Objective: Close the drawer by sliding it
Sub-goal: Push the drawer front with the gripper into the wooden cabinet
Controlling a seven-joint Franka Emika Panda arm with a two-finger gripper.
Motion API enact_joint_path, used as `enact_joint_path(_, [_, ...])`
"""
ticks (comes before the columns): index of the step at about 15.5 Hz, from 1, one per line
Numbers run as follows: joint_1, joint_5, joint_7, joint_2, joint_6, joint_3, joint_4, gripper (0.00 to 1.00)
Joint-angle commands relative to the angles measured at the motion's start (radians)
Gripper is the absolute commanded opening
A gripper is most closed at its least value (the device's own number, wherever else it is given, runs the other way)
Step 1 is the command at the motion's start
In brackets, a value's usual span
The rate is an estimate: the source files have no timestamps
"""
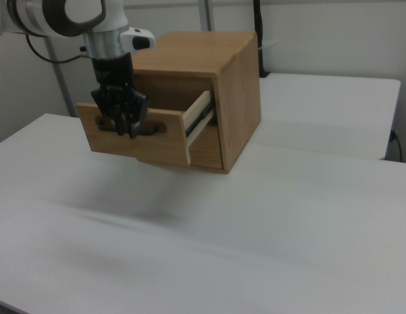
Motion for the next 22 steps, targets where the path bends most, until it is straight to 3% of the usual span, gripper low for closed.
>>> enact_joint_path(1, [0.075, 0.001, -0.037, 0.025, -0.015, -0.003, -0.021, 0.00])
enact_joint_path(6, [0.175, 0.001, -0.013, 0.109, 0.100, -0.001, -0.023, 0.00])
enact_joint_path(13, [0.204, -0.006, 0.121, 0.253, 0.345, 0.002, 0.026, 0.00])
enact_joint_path(17, [0.203, -0.003, 0.152, 0.371, 0.420, 0.002, 0.173, 0.00])
enact_joint_path(22, [0.199, -0.006, 0.230, 0.448, 0.597, -0.002, 0.227, 0.00])
